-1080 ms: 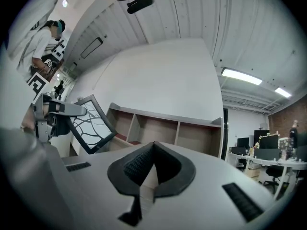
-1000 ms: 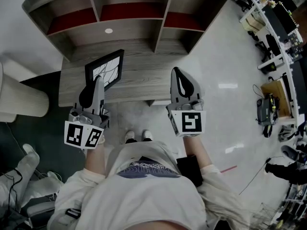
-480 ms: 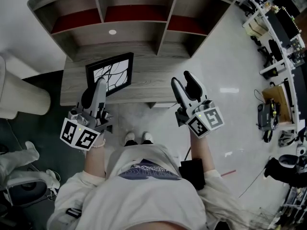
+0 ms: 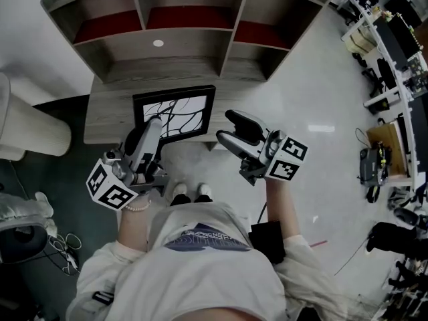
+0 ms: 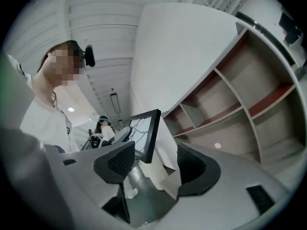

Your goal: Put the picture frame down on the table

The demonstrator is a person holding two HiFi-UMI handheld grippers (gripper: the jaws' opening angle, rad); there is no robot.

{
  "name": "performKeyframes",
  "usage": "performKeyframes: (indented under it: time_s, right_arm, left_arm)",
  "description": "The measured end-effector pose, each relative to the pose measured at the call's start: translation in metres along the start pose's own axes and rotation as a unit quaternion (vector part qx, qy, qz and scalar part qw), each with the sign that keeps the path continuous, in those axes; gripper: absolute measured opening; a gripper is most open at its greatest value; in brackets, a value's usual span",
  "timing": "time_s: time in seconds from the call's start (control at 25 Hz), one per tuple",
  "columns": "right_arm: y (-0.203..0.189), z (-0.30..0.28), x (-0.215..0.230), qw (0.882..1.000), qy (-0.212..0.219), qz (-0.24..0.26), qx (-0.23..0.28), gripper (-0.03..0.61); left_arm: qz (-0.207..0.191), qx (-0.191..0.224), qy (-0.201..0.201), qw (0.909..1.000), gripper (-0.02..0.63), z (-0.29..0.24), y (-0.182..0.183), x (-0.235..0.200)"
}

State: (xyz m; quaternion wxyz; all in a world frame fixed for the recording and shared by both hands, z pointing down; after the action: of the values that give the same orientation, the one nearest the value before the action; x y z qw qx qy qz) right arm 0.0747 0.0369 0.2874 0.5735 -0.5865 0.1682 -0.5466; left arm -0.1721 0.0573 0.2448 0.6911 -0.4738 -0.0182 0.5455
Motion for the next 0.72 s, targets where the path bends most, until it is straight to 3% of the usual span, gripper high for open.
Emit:
performKeyframes:
  time_s: [0.36,0.72]
  right_arm:
    - [-0.011,-0.04,0.003,0.994,0.08,-0.074,0.008,0.253]
    - [-0.019,-0.044,0.002,0.988,0.113,-0.1,0.011,0.132]
  left_arm:
    - [0.079,0.006,-0.033,0.9963,0.021,0.002,-0.003,-0.015]
    - [0.135,0.018,-0.018,0.9905,0.021,0.01,-0.014,-0.027]
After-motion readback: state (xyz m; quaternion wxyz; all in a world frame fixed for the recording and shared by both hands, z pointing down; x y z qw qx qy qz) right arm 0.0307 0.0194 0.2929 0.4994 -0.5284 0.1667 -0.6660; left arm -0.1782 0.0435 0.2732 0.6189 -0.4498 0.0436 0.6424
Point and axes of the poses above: the fingertips, and each gripper's own axes: z backward along the fingers, x to its right, y out of its top, the point moved 7 cm from there along z, backward along the fingers, and after that the axes turned 10 degrees about x, right-handed, at the moved point
